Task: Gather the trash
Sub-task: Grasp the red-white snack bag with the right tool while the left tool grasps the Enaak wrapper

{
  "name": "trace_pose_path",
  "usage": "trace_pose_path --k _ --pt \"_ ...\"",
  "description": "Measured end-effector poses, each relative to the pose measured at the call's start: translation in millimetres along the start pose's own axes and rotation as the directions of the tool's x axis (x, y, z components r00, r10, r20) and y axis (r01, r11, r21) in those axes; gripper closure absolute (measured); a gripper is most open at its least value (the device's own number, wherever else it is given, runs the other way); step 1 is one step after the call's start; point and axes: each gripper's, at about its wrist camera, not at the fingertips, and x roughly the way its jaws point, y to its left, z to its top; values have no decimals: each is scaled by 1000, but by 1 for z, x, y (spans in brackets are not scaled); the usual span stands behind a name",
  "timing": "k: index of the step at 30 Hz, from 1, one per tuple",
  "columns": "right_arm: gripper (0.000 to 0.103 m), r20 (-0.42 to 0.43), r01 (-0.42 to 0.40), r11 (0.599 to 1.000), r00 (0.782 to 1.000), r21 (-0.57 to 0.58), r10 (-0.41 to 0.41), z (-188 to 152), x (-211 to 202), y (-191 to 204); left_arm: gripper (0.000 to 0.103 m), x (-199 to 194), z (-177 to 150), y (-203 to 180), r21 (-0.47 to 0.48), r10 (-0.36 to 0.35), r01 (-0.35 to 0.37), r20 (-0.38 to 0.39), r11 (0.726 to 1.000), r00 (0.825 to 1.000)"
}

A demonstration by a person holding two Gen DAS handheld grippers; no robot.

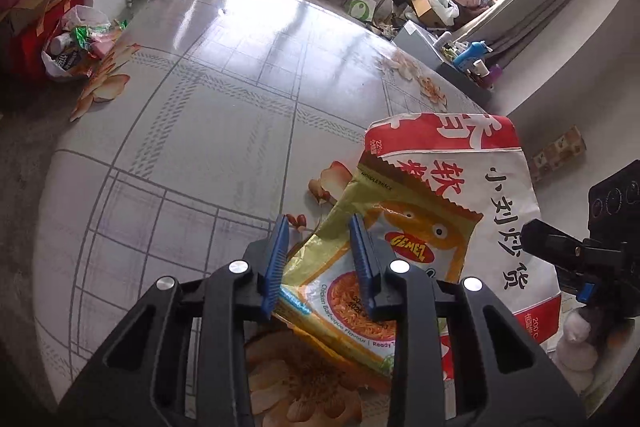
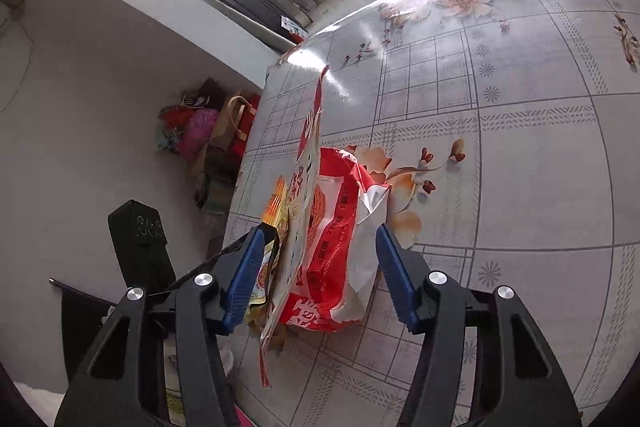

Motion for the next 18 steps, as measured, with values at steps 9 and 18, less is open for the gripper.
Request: trace_pose_path --k 9,18 --pt "85 46 21 991 999 129 -27 -27 -49 -44 79 31 -19 -64 115 -108 120 -102 986 989" --pt "85 166 133 952 969 275 -183 -73 -143 -91 79 50 -57 -144 265 -210 262 -209 928 955"
